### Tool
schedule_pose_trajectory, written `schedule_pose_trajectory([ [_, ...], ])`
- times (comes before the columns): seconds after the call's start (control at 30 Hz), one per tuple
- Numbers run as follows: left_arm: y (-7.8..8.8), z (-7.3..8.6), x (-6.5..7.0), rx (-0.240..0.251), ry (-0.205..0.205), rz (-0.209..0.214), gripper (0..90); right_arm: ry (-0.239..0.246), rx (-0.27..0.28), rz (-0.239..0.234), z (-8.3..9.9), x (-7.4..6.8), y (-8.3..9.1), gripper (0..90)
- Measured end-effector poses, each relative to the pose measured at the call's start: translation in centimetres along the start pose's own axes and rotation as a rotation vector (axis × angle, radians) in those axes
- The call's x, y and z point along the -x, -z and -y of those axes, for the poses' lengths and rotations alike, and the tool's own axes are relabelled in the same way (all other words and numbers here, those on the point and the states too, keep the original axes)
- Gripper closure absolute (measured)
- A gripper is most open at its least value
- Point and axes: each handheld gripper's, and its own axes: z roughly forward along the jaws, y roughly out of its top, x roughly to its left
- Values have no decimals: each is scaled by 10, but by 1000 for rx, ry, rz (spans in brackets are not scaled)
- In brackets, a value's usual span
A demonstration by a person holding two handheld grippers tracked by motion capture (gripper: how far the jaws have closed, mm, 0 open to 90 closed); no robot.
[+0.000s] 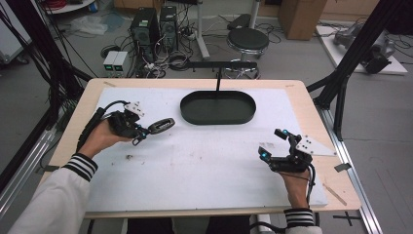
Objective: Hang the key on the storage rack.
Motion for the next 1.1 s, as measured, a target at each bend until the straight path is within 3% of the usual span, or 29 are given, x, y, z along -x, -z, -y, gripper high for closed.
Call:
schedule_pose_trajectory([
  [0.17, 2, -10, 12, 27, -39, 41, 837, 11, -16, -66, -14, -1, -9, 66],
  [0.3, 5, -26, 27, 55, -102, 82, 837, 33, -29, -124, -34, -4, -19, 66],
  [0.43, 7, -38, 37, 70, -140, 119, 837, 54, -72, -169, -48, -7, -28, 66],
  [0.57, 6, -43, 43, 84, -159, 144, 837, 90, -107, -215, -58, -11, -37, 66],
  [0.63, 4, -46, 47, 87, -168, 151, 836, 127, -156, -256, -67, -16, -46, 65],
  [0.8, -1, -54, 55, 86, -192, 179, 837, 174, -194, -315, -75, -23, -61, 65],
  [0.83, -2, -59, 59, 84, -213, 183, 837, 190, -214, -349, -79, -26, -68, 65],
  [1.1, -1, -76, 71, 96, -245, 227, 837, 251, -282, -479, -96, -35, -96, 65],
])
